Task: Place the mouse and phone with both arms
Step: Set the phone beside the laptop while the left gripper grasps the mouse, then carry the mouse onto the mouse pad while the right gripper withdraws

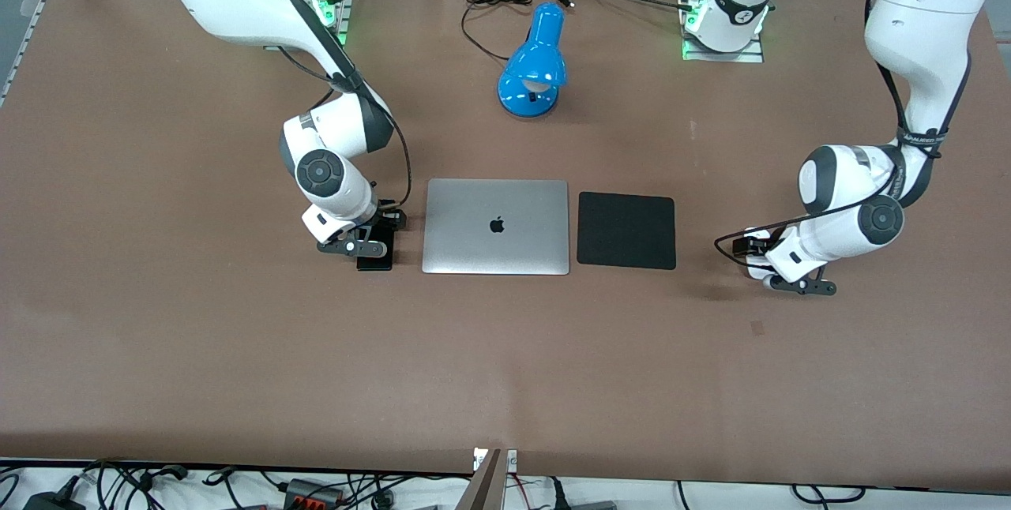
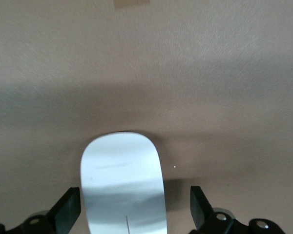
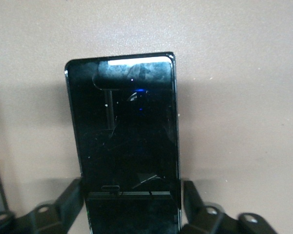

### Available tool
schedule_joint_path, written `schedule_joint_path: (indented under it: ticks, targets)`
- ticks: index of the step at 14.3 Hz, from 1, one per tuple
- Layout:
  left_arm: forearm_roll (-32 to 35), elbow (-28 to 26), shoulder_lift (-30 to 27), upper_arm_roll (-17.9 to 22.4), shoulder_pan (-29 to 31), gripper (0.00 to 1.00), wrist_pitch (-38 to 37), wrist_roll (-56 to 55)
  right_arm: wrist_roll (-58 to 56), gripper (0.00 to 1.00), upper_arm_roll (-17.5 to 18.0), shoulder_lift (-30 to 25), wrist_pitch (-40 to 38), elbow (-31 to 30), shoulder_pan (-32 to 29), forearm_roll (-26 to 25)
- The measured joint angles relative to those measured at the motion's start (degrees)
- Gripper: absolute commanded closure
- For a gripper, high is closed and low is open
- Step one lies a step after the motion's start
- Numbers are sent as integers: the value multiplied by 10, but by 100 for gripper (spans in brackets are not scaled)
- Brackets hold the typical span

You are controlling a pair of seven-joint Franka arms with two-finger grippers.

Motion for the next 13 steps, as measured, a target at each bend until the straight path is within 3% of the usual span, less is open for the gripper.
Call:
schedule_joint_path:
  ticks: [2,5,7,10,13]
  targets:
    - [0,-1,1,0,1,65,4,0,-1,0,0,0,0,3,0,0]
    - [0,0,-9,-1,1,79,-6,1,-3,0,-1,-7,-35,35,0,0]
    - [0,2,-21,-5,1,78,-32,1,-3,0,-6,-27,-132,85,-2,0]
    - [0,21,-56,-23,0,78,-121,0,-6,0,-12,-63,-337,180,-30,0]
    - [0,70,-84,-44,0,78,-224,-5,-52,0,-14,-100,-424,222,-71,0]
